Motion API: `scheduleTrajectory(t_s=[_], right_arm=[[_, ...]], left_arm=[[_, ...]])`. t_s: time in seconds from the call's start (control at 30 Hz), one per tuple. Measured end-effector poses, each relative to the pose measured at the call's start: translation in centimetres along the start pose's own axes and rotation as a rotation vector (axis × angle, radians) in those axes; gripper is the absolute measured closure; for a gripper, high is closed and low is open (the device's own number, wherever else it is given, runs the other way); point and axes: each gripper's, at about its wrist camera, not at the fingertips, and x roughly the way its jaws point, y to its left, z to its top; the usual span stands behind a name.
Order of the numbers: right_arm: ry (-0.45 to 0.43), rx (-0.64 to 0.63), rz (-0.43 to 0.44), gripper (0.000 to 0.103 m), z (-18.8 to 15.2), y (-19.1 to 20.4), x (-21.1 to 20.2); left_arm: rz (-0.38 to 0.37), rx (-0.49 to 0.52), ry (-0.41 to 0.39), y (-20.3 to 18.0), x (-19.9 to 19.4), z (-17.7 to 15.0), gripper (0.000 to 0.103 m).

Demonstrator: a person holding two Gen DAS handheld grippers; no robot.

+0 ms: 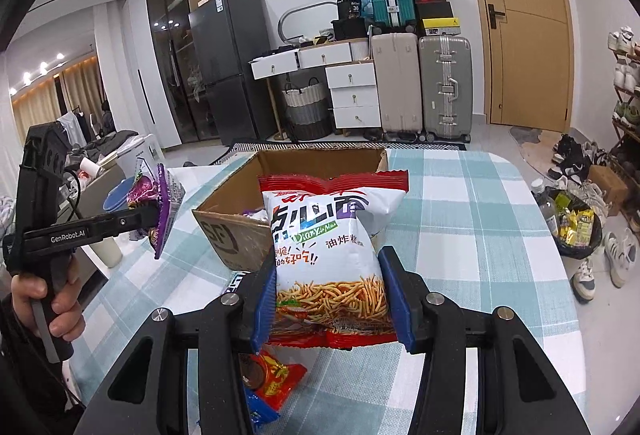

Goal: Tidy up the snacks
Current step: 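Lift both held bags and carry them over the cardboard box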

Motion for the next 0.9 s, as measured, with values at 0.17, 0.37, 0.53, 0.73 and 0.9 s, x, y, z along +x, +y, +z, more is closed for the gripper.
scheduleTrajectory(t_s=[0.17, 0.37, 0.53, 0.73, 0.9], right_arm=[[-0.013, 0.006, 0.001, 0.055, 0.6, -0.3, -0.1], [-0.028, 0.021, 0.006, 0.055, 1.4, -0.5, 0.2], [-0.040, 0.023, 0.013, 0.055, 2.0, -0.3, 0.4], [-0.049, 0.022, 0.023, 0.055, 3.3, 0.0, 1.3], [-0.056, 0.020, 0.029, 0.054, 4.1, 0.5, 2.0]], left_arm=[[-0.007, 0.002, -0.009, -0.6, 0.3, 0.9, 0.061], [-0.008, 0.014, -0.014, -1.3, 0.9, 2.0, 0.061], [-0.012, 0.028, -0.012, -1.9, 1.5, 2.6, 0.061], [-0.020, 0.046, -0.014, -2.7, 2.8, 3.8, 0.061], [-0.028, 0.049, -0.018, -3.1, 3.8, 4.9, 0.061]])
